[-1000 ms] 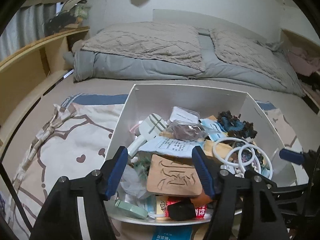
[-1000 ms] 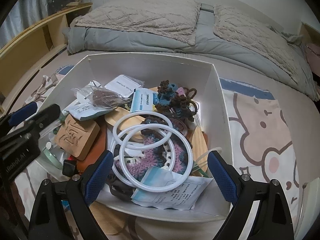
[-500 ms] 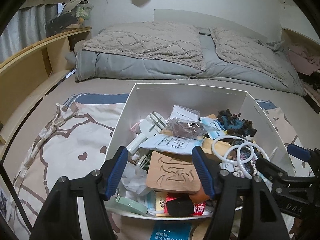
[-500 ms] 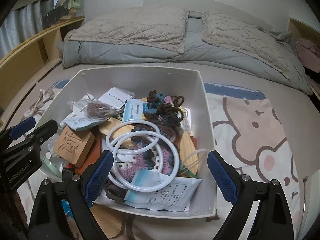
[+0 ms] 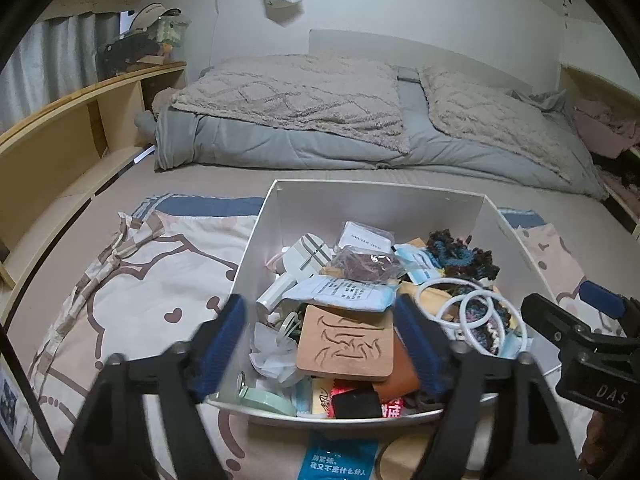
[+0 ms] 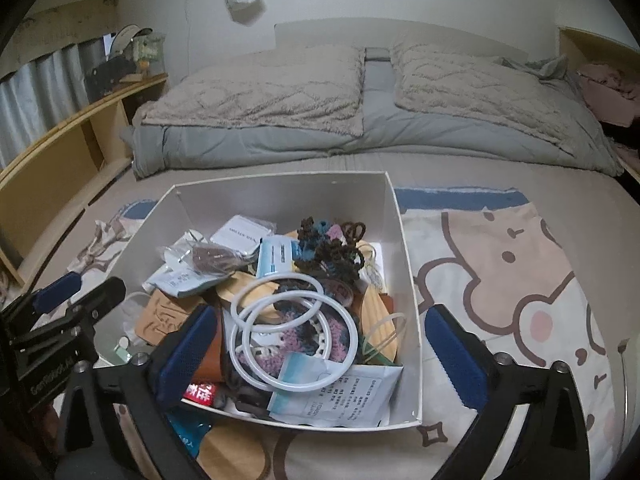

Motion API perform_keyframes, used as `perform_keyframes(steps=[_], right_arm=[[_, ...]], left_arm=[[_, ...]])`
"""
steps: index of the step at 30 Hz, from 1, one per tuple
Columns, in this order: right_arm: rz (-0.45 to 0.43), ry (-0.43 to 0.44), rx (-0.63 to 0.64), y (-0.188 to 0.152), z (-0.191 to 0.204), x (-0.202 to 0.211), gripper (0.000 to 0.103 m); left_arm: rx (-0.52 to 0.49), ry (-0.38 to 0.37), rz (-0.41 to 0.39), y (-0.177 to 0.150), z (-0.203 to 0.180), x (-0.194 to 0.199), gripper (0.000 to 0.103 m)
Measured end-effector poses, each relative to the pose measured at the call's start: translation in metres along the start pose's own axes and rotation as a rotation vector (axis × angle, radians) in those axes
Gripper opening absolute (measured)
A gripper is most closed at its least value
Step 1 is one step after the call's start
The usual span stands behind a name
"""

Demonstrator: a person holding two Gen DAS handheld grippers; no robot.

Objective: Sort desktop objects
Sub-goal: 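Pull both open tools back away from the shoe box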

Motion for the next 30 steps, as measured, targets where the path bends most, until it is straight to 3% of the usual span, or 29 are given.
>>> perform_keyframes(steps=[5, 7, 30], right_arm=[[-0.025, -0.015, 0.026, 0.003, -0.001, 0.014, 0.103], [-0.028, -0.026, 0.037, 0.002, -0.003, 0.019, 0.103], [-0.06, -0.031, 0.036, -0.008, 0.005, 0.053, 0.103]], left_arm=[[0.016, -0.005, -0.018, 0.001, 0.005, 0.011, 0.092], [0.011, 0.001, -0.019, 0.0, 0.007, 0.014, 0.103], [-0.007, -0.001, -0.084, -0.003, 0.012, 0.064, 0.103]])
Point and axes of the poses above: each gripper's, at about its wrist camera, not at the fingertips, and x roughly against the way its jaws point, z to its left, y to its top, the point moved 8 cm from there along -x, roughly the way its jaws point, and after that the axes turned 12 degrees about y, right-handed, at the moved point
